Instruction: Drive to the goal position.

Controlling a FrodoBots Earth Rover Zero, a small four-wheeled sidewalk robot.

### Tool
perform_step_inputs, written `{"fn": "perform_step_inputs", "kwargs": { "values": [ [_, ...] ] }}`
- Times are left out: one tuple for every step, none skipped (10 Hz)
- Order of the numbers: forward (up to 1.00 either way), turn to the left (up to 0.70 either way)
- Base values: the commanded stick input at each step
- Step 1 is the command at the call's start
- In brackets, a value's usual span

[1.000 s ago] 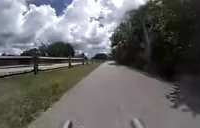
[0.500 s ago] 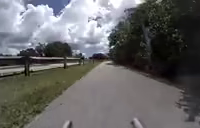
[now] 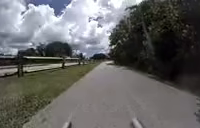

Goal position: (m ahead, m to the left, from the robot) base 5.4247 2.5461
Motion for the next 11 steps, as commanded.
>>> {"fn": "perform_step_inputs", "kwargs": {
  "values": [
    [0.7, 0.01],
    [0.7, 0.01],
    [0.7, 0.01],
    [0.7, 0.01],
    [0.7, 0.01],
    [0.7, 0.01],
    [0.7, 0.01],
    [0.7, -0.15],
    [0.7, -0.34],
    [0.7, -0.34],
    [0.7, 0.01]
  ]
}}
